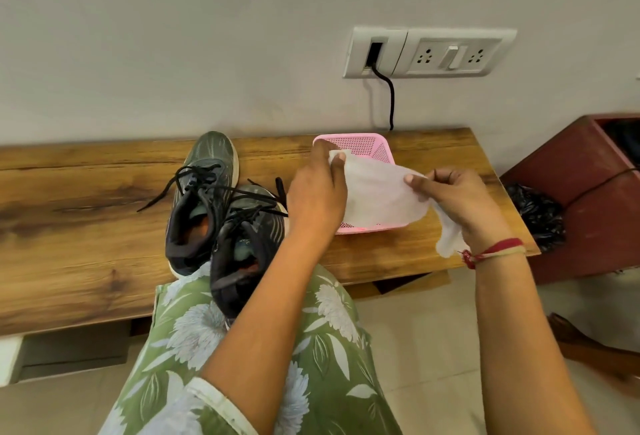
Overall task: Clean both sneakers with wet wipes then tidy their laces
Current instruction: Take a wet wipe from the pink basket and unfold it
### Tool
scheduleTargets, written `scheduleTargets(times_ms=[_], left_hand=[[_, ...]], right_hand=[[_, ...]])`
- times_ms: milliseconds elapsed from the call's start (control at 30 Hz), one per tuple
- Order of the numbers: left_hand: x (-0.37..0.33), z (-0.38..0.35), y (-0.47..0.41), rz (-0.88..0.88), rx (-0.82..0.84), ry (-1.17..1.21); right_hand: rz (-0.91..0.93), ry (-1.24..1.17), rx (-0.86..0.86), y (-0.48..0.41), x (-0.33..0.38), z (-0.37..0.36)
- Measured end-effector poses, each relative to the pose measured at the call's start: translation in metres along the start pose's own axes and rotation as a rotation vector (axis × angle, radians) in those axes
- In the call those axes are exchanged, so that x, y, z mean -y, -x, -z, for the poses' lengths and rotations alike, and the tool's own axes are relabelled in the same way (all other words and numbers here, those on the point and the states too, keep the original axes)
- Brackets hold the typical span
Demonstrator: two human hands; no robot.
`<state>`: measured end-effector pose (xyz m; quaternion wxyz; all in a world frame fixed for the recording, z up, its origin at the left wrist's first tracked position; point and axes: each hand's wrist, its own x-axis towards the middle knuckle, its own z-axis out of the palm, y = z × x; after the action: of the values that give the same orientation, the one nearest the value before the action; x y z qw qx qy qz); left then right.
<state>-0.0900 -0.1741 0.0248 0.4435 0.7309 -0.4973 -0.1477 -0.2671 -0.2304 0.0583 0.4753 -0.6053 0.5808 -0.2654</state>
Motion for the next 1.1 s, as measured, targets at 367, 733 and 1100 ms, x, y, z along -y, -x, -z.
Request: scheduleTargets(times_ms=[367, 733, 1100], left_hand=[[-0.012, -0.022, 0.001, 0.247, 0.193, 0.719], [-0.002, -0.033, -0.018, 0.659, 0.154, 0.954], [-0.018, -0.051, -0.071, 0.757, 0.309, 0.957]], right_hand=[[-0.096, -0.231, 0.150, 0.009, 0.036, -0.031], [0.142, -0.040, -0.260, -0.012, 0.014, -0.024], [-0.266, -0.809, 0.361, -0.032, -0.029, -0.029]])
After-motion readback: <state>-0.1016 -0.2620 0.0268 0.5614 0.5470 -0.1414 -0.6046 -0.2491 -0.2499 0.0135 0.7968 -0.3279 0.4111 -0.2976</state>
